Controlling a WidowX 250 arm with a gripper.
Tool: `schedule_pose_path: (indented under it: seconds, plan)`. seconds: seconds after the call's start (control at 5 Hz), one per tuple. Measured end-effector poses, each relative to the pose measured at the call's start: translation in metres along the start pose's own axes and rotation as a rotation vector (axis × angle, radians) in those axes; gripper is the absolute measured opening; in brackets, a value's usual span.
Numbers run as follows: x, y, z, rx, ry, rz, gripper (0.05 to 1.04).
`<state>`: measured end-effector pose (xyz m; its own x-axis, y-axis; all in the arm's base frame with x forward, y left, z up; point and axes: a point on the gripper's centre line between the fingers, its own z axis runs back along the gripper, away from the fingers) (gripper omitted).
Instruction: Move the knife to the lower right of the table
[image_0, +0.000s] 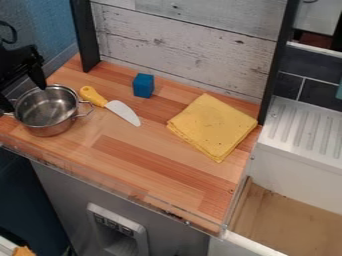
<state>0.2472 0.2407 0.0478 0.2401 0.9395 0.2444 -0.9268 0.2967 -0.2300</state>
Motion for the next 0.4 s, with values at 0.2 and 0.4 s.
schedule_pose_path:
  seconds: [0.2,0.4]
  plan:
    - [-0.005,0.002,-0.008,0.014,0.029,0.003,1.001]
    - [-0.004,-0.016,-0.003,0.002,0.035,0.014,1.001]
